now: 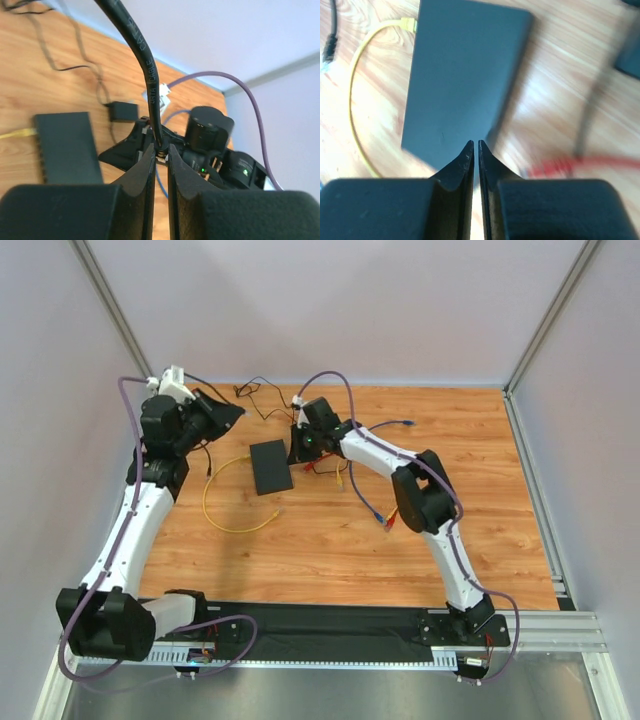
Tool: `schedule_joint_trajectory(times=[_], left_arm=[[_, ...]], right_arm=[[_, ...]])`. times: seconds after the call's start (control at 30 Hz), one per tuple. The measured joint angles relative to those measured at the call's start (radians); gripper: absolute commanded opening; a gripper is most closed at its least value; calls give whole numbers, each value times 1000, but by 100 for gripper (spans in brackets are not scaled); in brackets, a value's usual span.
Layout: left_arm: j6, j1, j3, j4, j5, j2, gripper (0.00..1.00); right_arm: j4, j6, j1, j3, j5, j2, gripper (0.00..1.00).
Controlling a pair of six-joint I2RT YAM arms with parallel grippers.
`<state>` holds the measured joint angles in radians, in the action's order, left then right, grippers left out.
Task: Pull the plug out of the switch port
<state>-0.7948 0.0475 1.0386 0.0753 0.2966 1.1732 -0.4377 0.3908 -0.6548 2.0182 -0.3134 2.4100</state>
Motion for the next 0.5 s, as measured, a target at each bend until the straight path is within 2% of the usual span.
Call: schedule_joint_trajectory(times=[0.17,0.27,0.4,0.5], left_arm=[[23,139,142,81,36,3,0],[21,234,207,94,53,33,0],[10,375,286,91,65,135,0],[-10,466,344,72,80,253,0]], right_arm=[[76,-5,70,-275,43,-277,8],[138,-16,144,-428,92,-506,8],[249,-17,311,-561,114,-720,8],[311,-3,463,-658,105,-774,8]])
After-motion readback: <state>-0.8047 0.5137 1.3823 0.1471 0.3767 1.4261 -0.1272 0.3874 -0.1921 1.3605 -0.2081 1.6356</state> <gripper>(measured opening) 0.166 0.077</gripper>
